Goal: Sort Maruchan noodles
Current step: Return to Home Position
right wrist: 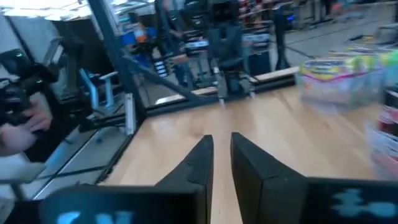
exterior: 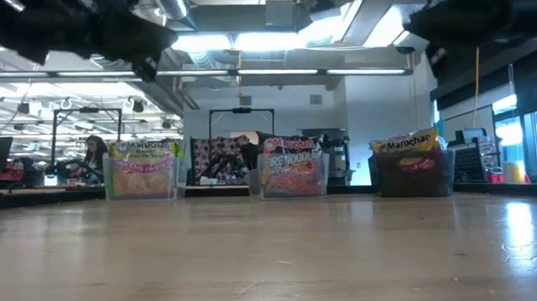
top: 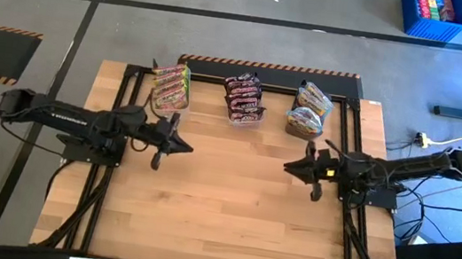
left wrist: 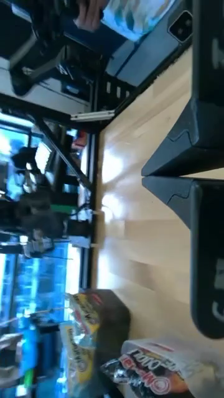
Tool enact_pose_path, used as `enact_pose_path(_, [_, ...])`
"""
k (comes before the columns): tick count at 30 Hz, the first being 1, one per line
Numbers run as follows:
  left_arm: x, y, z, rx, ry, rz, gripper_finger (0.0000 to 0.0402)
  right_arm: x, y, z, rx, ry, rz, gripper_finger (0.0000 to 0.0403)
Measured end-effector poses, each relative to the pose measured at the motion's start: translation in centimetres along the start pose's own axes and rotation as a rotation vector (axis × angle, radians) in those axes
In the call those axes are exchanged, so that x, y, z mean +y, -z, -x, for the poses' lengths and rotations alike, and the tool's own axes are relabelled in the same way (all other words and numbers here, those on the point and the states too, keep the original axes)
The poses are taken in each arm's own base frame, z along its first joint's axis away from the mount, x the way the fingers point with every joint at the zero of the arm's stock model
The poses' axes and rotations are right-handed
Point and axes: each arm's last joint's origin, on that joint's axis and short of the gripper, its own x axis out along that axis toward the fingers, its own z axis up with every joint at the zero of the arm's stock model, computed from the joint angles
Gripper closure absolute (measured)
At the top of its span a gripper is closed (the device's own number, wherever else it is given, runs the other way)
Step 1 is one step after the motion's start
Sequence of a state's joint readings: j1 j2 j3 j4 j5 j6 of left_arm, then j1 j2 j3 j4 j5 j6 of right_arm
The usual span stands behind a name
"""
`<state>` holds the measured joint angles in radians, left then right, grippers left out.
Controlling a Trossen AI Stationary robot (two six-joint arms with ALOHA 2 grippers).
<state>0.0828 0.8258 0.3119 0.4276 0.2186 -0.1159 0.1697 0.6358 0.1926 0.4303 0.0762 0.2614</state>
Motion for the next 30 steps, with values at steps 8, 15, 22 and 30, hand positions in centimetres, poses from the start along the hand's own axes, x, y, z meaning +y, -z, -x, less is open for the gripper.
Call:
enact_pose_path(8, [-0.1, 2.1, 2.4, -0.136, -0.038, -0.028, 0.0397, -0.8, 1.5, 2.1, -0.118, 0.043, -0.031, 0.0365])
enact_pose_path(15, [-0.3, 3.2, 4.2, -0.215, -0.042, 0.026, 0.0400, -1.0, 2.0, 3.3, -0.193, 0.017, 0.020, 0.0365])
enact_pose_path(22, [-0.3, 4.4, 5.1, -0.249, -0.042, 0.071, 0.0396, -1.1, 2.5, 3.9, -0.153, 0.023, 0.081, 0.0365])
enact_pose_path(30, [-0.3, 4.6, 5.7, -0.233, -0.091, 0.137, 0.0399, -1.1, 2.3, 4.5, -0.180, 0.008, 0.044, 0.0365])
